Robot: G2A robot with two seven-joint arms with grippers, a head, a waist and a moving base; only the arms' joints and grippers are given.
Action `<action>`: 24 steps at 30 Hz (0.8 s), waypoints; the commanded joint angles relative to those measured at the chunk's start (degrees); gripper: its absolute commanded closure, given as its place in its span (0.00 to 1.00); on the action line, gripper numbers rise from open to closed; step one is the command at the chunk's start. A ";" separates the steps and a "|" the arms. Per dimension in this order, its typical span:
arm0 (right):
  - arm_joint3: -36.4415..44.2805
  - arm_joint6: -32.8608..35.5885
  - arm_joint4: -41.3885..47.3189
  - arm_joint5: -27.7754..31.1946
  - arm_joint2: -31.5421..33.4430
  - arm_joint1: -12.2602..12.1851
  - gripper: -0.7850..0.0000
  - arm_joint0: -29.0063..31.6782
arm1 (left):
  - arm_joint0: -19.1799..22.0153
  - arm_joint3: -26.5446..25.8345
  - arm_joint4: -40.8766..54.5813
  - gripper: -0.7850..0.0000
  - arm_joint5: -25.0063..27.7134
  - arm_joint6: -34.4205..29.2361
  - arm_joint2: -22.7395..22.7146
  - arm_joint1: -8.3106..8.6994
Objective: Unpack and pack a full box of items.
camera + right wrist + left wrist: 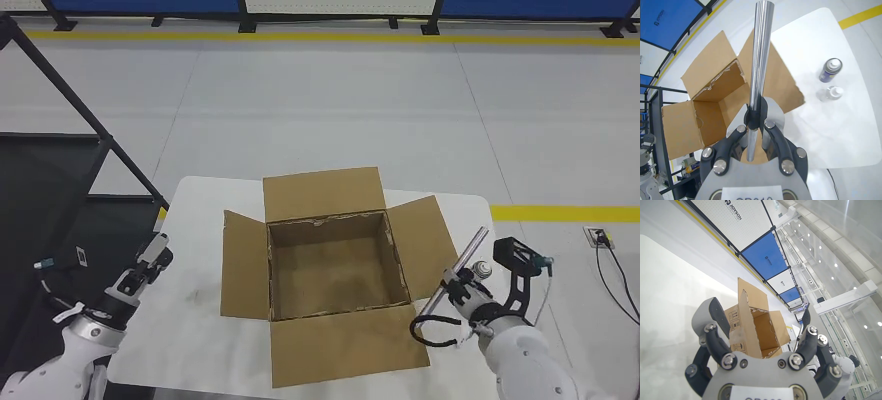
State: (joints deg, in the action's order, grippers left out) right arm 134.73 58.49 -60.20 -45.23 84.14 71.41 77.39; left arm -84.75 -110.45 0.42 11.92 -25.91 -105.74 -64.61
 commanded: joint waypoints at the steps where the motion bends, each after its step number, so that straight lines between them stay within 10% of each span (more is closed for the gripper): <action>1: -0.09 0.60 2.15 1.40 3.96 -0.13 1.00 1.14 | 0.34 -0.60 -0.39 0.00 -0.26 -0.13 0.54 0.03; 13: -0.09 12.53 14.90 15.10 27.91 -1.56 1.00 10.79 | 2.52 -1.16 -2.02 0.00 -1.84 0.57 3.46 0.09; 24: -19.11 12.51 18.32 27.84 25.82 -2.74 1.00 7.87 | 2.42 -1.23 -2.56 0.00 -2.74 2.76 3.72 0.07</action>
State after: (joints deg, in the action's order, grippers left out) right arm 118.26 71.14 -41.81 -17.49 110.71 68.74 86.29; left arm -82.33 -111.67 -2.04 9.26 -23.24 -102.07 -64.54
